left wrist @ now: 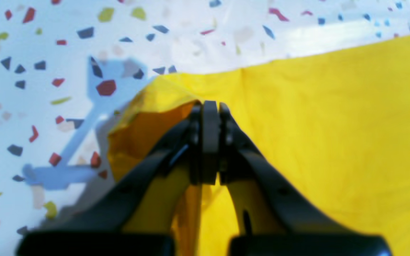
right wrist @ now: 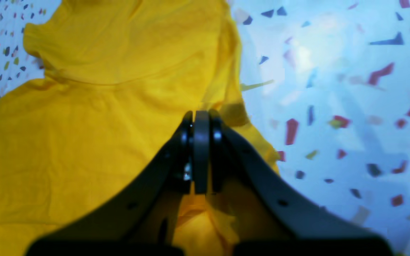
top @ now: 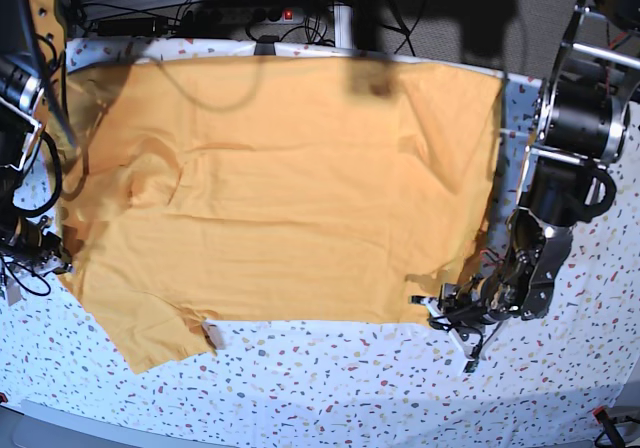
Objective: Fold the T-shirt properly
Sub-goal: 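Lift the held edges and fold the shirt lengthwise with both grippers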
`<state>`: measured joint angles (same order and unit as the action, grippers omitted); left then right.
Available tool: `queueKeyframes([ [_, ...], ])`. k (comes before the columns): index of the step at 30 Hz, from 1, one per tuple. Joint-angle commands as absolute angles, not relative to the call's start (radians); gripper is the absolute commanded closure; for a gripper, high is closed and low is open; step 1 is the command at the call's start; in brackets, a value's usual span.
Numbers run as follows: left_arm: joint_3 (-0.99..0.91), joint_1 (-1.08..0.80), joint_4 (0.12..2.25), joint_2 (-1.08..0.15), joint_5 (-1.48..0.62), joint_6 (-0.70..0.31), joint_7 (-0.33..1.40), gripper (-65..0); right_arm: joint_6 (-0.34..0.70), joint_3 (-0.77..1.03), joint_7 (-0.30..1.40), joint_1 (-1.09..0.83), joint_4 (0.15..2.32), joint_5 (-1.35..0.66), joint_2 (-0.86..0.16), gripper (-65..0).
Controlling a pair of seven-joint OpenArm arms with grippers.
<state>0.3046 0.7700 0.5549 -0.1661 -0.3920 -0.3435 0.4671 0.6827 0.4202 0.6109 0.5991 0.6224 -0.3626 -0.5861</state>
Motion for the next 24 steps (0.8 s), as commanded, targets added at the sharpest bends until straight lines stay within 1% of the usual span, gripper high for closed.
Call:
queueKeyframes([
  [1,0.302,0.805,0.587,-0.178,-0.402,-0.348,0.453,0.0,0.698,0.423,0.598,0.618,0.672,-0.395,-0.62,0.0],
  [5,0.302,0.783,0.66,-0.205,-0.481,-0.348,0.488,0.0,0.698,0.423,0.665,0.544,0.799,-0.472,-0.64,0.0],
  [8,0.302,0.748,0.74,-0.227,-0.499,-0.348,0.527,0.0,0.698,0.423,0.69,0.482,0.892,-0.507,-0.649,0.0],
  [15,0.302,0.616,0.968,-0.288,-0.502,-0.348,0.573,0.0,0.698,0.424,0.709,0.324,1.098,-0.509,-0.649,0.0],
  [20,0.301,0.528,1.165,-0.36,-0.551,-0.347,0.66,0.0,0.698,0.426,0.736,0.22,1.256,-0.509,-0.649,0.0],
  [24,0.3,0.468,1.289,-0.414,-0.551,-0.344,0.687,0.0,0.698,0.445,0.75,0.143,1.354,-0.509,-0.648,0.0],
])
